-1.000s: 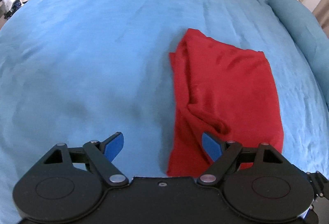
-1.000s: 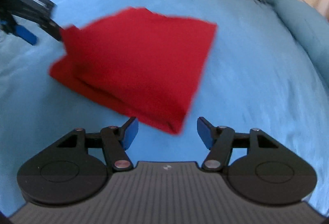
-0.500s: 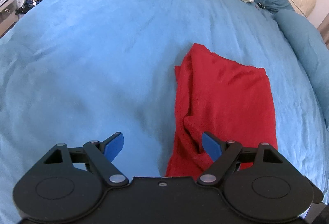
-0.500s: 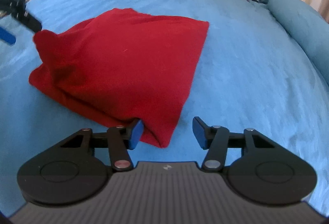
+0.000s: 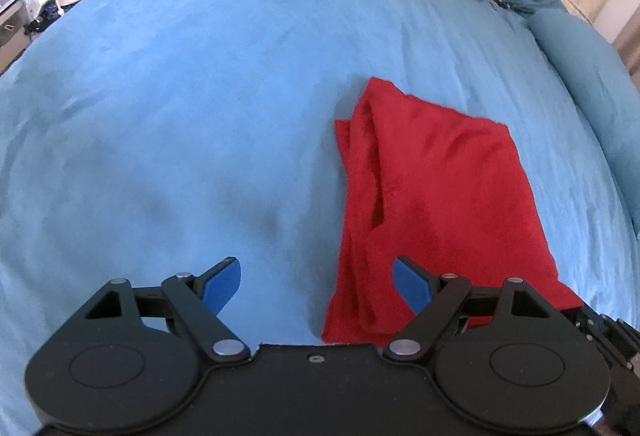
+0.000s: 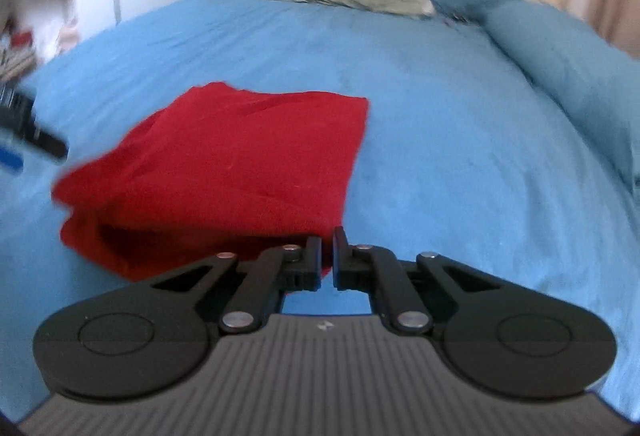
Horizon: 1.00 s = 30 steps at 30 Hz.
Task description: Fold small clothes
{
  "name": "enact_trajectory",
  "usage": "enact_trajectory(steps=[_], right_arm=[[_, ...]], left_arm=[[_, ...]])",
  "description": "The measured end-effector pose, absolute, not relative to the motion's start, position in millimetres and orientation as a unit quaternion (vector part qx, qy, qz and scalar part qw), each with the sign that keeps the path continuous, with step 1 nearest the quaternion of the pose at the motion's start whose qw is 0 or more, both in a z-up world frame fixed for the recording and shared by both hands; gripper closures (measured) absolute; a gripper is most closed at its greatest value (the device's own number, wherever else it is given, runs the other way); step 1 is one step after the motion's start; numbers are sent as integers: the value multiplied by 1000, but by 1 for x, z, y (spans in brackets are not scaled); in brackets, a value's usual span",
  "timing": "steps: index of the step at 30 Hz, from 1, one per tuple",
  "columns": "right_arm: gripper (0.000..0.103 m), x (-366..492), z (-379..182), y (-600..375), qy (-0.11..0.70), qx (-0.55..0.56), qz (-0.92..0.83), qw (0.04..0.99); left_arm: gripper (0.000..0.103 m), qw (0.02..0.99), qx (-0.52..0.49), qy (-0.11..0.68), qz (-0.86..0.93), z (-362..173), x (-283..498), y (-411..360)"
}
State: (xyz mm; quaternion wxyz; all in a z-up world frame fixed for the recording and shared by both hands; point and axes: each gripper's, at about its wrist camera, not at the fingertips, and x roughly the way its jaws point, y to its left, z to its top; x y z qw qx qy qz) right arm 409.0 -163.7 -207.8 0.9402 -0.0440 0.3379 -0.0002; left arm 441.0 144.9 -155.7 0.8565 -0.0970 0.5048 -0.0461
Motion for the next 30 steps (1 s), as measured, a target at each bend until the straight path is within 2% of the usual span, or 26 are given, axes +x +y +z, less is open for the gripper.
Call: enact_trajectory(steps=[4, 7, 10, 11, 12, 14, 16, 18, 20, 23, 26, 30], right_arm=[[83, 413, -230, -181, 382, 2, -9, 924], [83, 412, -246, -174, 399, -20, 11, 916], [80, 409, -249, -180, 407, 4, 16, 913], [73, 408, -248, -184, 408, 15, 16, 913], [58, 406, -245, -186, 406, 16, 16, 913], [43, 400, -238, -189, 401, 11, 20, 916], [35, 392, -228, -193, 394, 8, 34, 918], [23, 393, -216, -199, 396, 11, 46, 917], [22, 398, -201, -206, 394, 24, 53, 917], [12, 414, -173, -221, 393, 60, 66, 915], [0, 439, -146, -233, 388, 87, 74, 915], [0, 485, -129, -241, 385, 111, 81, 913]], left_arm=[[16, 853, -72, 515, -53, -170, 440, 131], [16, 849, -35, 524, -62, -186, 439, 119], [16, 844, 5, 533, -58, -204, 439, 109], [16, 843, 10, 535, -55, -209, 438, 109], [16, 841, 12, 538, -56, -213, 439, 109], [16, 841, 17, 538, -56, -214, 441, 110], [16, 841, 20, 537, -54, -209, 441, 111], [17, 856, 19, 513, -51, -189, 435, 114], [13, 873, 14, 484, -60, -162, 429, 118], [0, 892, 10, 445, -80, -120, 430, 119], [0, 893, 16, 436, -108, -100, 454, 115], [0, 865, -8, 480, -145, -123, 503, 111]])
